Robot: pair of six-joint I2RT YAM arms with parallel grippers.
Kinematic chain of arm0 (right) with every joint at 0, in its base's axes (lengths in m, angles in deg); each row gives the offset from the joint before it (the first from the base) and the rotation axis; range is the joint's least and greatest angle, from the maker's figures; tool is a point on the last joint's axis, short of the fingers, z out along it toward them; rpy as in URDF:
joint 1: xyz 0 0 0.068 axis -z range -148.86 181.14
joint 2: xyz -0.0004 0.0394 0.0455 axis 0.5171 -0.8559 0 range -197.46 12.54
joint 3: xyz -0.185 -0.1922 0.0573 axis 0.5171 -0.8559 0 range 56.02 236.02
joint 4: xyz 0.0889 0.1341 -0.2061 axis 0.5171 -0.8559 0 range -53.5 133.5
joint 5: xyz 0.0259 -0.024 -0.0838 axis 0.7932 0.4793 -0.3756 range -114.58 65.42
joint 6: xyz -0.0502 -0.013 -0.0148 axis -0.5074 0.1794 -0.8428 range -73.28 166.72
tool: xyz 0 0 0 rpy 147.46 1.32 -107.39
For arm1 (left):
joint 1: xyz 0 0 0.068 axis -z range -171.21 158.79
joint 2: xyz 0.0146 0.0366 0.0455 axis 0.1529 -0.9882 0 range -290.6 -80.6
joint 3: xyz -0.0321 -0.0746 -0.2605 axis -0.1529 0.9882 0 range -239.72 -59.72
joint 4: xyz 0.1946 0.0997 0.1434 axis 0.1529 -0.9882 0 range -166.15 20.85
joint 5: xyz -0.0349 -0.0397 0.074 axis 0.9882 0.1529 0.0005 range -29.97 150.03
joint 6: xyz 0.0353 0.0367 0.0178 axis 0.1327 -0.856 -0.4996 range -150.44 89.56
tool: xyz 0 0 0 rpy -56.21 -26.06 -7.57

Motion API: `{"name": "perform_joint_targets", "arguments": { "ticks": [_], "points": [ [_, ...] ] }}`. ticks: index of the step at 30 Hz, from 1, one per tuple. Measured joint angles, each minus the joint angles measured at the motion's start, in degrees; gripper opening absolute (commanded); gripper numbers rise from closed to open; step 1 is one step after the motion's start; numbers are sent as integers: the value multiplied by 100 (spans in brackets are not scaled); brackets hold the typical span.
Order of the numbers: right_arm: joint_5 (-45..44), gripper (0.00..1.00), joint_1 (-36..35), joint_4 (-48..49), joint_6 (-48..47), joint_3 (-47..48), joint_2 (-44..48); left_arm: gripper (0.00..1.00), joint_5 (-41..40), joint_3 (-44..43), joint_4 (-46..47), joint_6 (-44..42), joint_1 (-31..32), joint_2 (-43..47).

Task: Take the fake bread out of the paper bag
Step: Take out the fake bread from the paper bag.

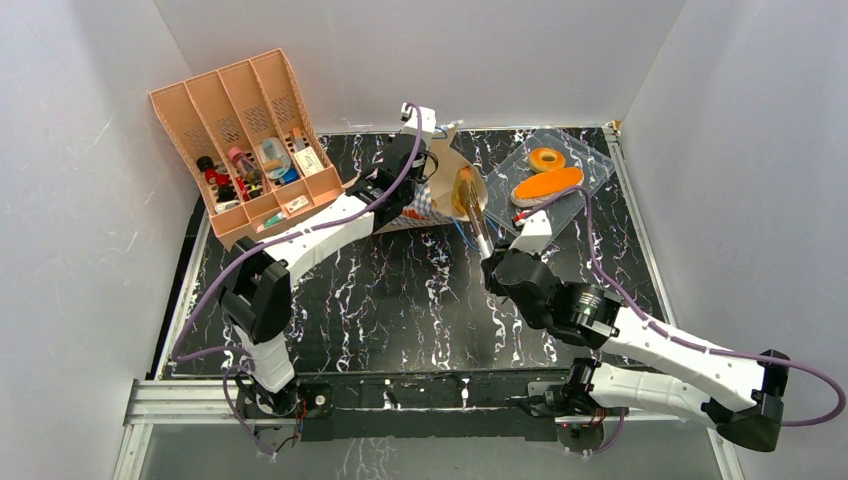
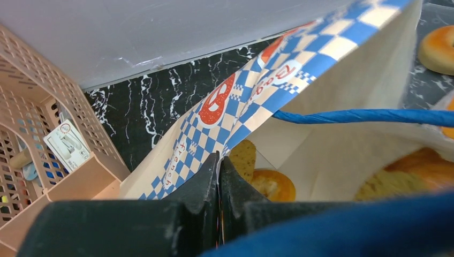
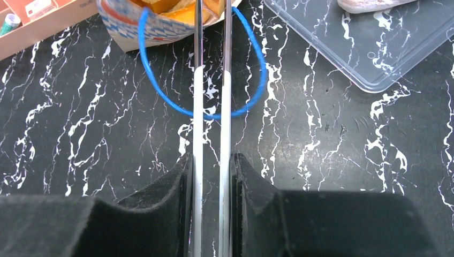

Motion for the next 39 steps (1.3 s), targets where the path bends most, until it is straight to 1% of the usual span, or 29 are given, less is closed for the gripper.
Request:
{"name": "perform_joint_targets", "arguments": {
  "ticks": [1, 5, 12, 20, 30, 35, 39],
  "points": [
    [-39, 0, 0, -66, 70, 26, 28, 0, 52, -37, 7, 90, -166, -96],
    [-118, 0, -17, -184, 278, 125, 48, 0, 229, -46, 114, 203, -332, -221],
    [-391, 0, -26, -173, 337, 463, 44, 0, 448, -9, 247, 251, -354, -297],
    [-553, 0, -26, 15, 260, 1049, -317, 0, 660, 70, 330, 310, -354, -297],
    [-1043, 0, -26, 323, -83, 1915, -304, 0, 763, 52, 284, 308, -376, -297],
    [-1506, 0, -26, 557, -402, 2004, -363, 0, 767, 57, 262, 286, -376, -271],
    [-1926, 0, -24, 750, -723, 2004, -597, 0, 765, 129, 192, 247, -376, -98]
  ]
}}
